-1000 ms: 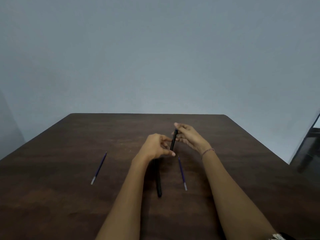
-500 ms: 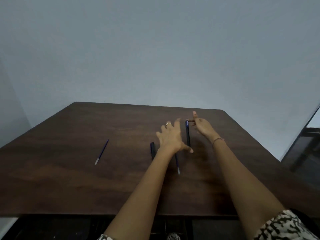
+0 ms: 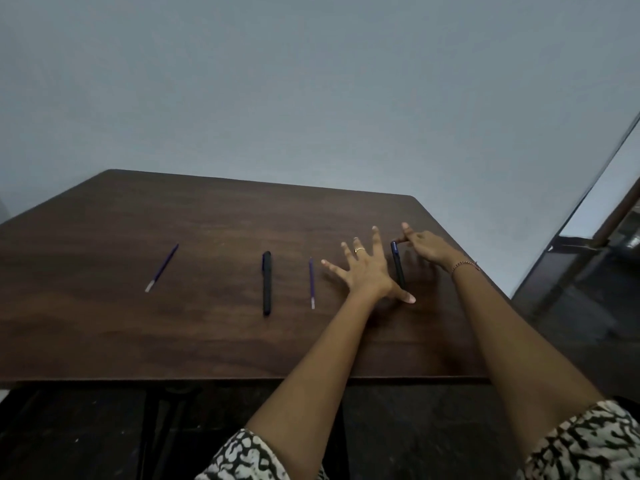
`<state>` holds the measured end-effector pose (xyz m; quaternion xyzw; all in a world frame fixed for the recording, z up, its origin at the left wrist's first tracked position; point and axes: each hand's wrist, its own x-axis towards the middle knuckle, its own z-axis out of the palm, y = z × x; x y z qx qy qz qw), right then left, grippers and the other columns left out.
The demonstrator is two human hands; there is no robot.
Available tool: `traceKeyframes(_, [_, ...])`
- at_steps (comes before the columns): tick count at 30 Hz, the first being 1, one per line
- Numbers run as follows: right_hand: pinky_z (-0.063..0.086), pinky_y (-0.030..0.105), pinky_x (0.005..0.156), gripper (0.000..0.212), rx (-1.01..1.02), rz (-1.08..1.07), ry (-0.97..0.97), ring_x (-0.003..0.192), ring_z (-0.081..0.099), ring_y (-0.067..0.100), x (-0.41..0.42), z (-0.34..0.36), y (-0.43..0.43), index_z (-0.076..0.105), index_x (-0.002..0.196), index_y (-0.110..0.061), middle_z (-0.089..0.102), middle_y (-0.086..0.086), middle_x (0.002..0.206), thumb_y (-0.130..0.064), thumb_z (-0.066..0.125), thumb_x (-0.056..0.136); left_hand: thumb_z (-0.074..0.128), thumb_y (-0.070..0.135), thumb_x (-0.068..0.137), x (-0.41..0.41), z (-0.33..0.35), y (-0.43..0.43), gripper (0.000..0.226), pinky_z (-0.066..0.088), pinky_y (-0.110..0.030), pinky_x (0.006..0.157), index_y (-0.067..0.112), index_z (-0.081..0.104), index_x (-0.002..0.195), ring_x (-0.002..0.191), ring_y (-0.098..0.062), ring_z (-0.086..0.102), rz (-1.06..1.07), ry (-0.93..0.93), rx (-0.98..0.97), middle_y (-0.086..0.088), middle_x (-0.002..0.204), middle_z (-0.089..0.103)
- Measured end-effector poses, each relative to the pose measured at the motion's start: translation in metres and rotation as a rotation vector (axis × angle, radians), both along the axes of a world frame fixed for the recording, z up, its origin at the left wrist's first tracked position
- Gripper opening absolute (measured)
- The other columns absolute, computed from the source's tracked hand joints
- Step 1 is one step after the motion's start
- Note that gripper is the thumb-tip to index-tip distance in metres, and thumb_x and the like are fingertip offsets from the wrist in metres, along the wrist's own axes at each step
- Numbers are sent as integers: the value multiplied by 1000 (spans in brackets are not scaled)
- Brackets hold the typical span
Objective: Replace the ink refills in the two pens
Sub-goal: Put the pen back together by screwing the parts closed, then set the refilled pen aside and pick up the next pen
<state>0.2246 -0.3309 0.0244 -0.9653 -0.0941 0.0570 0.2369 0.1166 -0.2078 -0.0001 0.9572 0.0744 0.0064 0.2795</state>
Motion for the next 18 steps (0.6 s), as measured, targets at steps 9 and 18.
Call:
traceKeyframes(9, [16, 51, 116, 65, -116, 4, -3, 139, 24, 41, 4, -11, 4, 60, 127, -31, 32, 14, 149, -64, 15, 93, 83, 61, 45, 0, 2, -2, 150, -18, -74, 94, 29, -25, 143, 142, -32, -20, -30, 119, -25, -15, 157, -13])
traceKeyframes(18, [14, 52, 116, 60, -108, 1, 4, 139, 22, 41, -2, -9, 5, 62, 124, -34, 33, 12, 149, -61, 16, 95, 82, 60, 47, -1, 3, 1, 147, -24, -73, 89, 27, -23, 144, 143, -28, -19, -81, 174, -3, -17, 157, -9])
